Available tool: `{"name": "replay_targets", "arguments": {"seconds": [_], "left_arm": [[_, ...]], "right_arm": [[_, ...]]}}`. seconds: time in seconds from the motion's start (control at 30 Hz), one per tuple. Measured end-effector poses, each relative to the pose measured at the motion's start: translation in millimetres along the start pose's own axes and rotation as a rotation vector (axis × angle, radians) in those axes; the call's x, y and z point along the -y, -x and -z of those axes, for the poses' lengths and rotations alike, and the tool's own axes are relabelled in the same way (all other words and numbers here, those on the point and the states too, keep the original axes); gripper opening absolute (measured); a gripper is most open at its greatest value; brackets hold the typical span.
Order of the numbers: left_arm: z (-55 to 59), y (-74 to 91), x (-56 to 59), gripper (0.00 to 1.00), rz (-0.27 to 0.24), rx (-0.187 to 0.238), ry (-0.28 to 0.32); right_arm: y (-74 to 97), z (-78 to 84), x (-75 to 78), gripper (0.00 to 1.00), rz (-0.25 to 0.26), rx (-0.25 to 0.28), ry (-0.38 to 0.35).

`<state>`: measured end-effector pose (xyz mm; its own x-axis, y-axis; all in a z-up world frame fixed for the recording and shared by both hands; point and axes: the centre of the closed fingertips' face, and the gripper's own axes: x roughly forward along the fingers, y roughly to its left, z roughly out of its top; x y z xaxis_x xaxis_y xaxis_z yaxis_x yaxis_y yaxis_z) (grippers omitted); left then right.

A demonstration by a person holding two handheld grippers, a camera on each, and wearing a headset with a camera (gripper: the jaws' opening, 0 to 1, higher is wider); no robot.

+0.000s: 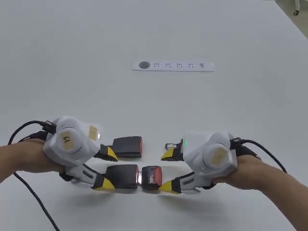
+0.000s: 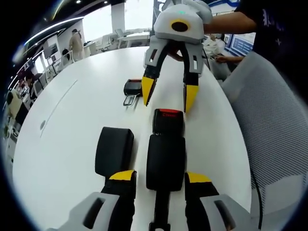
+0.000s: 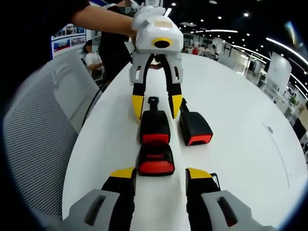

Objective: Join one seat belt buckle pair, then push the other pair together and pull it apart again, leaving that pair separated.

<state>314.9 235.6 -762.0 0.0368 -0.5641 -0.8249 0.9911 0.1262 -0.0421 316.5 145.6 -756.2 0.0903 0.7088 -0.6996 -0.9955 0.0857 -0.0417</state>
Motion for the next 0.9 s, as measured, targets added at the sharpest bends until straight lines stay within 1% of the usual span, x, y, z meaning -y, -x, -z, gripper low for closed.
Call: {"name": "replay_targets", "arguments": {"seconds": [0.07,0.17,0.3,0.37,0.43,0.53,0.63,0.77,0.83,0.87,0.9], "left_arm": [[-3.6,4.1,-3.1,0.41,-0.015,0.010,-0.003],[-7.2,8.2,-5.1,0.44,-0.020,0.019,0.005],[-9.5,11.9,-5.8,0.44,-0.021,0.024,0.009],[-8.4,12.2,-7.1,0.44,-0.022,0.028,0.011],[-10.7,15.2,-8.5,0.44,-0.025,0.037,0.018],[-17.2,20.6,-10.4,0.44,-0.037,0.052,0.031],[-21.5,25.3,-16.6,0.44,-0.047,0.068,0.042],[-28.9,29.6,-21.6,0.44,-0.060,0.076,0.049],[-29.6,29.9,-25.6,0.44,-0.064,0.078,0.051],[-27.3,30.5,-30.2,0.44,-0.067,0.079,0.052],[-27.5,30.4,-32.0,0.44,-0.068,0.079,0.052]], "right_arm": [[4.3,-1.2,3.6,0.39,0.010,0.006,-0.016],[9.6,0.0,8.7,0.41,0.023,0.003,-0.022],[16.4,3.6,15.5,0.42,0.036,-0.004,-0.026],[19.9,4.2,18.5,0.42,0.043,-0.005,-0.026],[23.8,4.2,21.6,0.42,0.052,-0.006,-0.026],[28.3,5.7,27.7,0.42,0.064,-0.010,-0.031],[32.7,8.1,34.1,0.43,0.076,-0.012,-0.029],[35.9,12.3,41.1,0.43,0.086,-0.018,-0.031],[37.9,14.4,43.6,0.43,0.086,-0.023,-0.034],[39.1,16.0,45.4,0.43,0.087,-0.028,-0.034],[39.9,17.0,46.5,0.43,0.088,-0.030,-0.035]]}}
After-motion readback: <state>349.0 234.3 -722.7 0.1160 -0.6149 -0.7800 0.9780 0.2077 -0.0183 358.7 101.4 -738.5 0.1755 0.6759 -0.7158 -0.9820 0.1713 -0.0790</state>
